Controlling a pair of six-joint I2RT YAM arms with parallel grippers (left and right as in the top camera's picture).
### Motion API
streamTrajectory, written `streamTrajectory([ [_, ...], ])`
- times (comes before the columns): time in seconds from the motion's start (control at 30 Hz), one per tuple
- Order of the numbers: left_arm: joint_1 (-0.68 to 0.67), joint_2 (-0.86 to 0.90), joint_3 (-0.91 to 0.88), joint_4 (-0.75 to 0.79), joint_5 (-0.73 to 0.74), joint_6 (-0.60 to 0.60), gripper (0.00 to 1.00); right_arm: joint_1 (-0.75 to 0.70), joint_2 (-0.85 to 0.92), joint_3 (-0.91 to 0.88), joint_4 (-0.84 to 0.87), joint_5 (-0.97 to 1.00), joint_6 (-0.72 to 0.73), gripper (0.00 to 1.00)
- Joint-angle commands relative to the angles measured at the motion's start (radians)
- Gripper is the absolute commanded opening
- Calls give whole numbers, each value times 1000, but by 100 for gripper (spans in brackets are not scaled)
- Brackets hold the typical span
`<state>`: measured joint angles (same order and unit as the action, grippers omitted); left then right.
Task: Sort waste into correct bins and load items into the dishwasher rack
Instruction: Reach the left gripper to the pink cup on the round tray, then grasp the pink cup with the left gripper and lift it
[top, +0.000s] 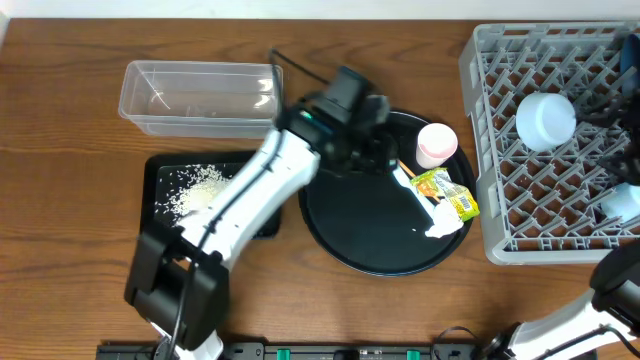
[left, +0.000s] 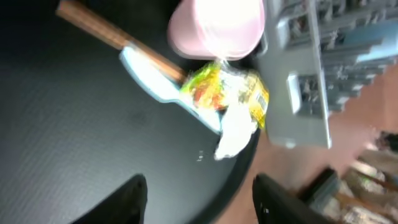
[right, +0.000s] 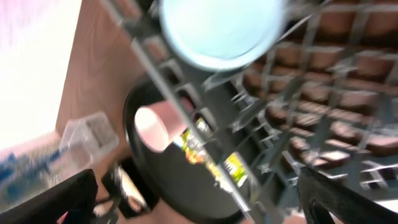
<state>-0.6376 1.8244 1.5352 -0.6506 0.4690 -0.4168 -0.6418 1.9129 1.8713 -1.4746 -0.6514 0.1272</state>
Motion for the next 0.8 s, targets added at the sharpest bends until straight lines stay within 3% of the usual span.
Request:
streamTrajectory([
  [0.0, -46, 19, 8, 87, -172, -83, 56, 73, -25, 24, -30, -19, -76, 95],
  [0.2, -53, 113, 10, 255, -196, -192, 57, 183, -42, 24, -55, 53, -67, 93],
  [0.37, -51, 204, 22, 315, -190, -191, 58, 244, -105, 24, -38, 246, 49, 95],
  [0.77, -51, 279, 22, 513, -192, -218, 61, 343, -234, 24, -63, 285, 51, 97],
])
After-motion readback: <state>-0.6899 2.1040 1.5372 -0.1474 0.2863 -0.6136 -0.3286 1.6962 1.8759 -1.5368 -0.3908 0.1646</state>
